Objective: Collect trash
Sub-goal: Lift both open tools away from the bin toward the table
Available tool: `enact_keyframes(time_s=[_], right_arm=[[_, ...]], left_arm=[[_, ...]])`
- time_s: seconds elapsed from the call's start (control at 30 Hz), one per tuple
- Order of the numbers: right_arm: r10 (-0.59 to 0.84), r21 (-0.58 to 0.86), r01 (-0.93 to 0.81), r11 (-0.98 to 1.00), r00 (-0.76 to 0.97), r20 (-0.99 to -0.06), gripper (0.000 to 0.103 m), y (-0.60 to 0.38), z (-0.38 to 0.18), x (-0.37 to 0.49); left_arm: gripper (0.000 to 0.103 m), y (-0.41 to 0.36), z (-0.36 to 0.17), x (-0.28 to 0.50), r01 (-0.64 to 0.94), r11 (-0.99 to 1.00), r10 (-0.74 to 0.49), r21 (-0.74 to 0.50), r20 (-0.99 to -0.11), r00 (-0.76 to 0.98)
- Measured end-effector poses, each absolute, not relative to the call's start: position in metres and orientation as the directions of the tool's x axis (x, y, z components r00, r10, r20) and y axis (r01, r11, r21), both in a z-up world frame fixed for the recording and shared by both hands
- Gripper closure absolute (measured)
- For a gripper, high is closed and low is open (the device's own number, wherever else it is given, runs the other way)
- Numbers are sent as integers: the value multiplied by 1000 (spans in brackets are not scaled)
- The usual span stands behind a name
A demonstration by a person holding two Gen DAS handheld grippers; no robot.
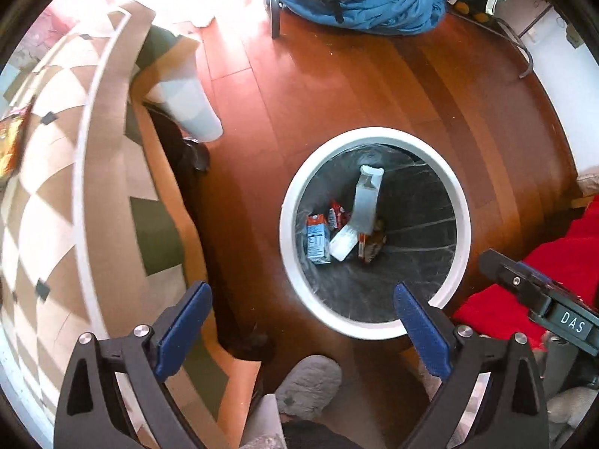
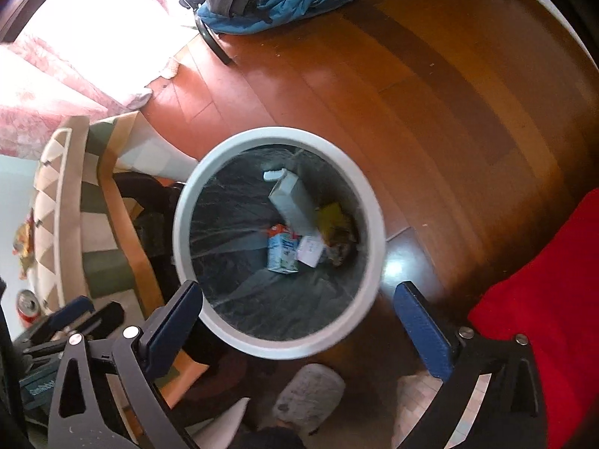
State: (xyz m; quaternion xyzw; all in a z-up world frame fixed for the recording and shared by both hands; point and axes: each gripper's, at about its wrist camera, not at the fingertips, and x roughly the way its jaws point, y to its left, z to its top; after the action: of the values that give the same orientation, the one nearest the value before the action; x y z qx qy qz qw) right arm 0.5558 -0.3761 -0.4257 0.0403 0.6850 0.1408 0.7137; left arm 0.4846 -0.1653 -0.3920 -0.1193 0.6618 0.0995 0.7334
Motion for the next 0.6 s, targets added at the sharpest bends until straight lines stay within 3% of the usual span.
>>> enact_keyframes(time_s=[0.17, 0.6], right_arm=[[154, 133, -197, 971, 92, -984, 0, -375, -400, 538], [112, 69, -223, 972, 185, -976, 0, -381, -322, 512]], left_arm=[[3, -173, -377, 472, -290, 957, 32, -7, -991, 129], [3, -176, -320, 451, -277, 961, 70, 7, -973, 219]])
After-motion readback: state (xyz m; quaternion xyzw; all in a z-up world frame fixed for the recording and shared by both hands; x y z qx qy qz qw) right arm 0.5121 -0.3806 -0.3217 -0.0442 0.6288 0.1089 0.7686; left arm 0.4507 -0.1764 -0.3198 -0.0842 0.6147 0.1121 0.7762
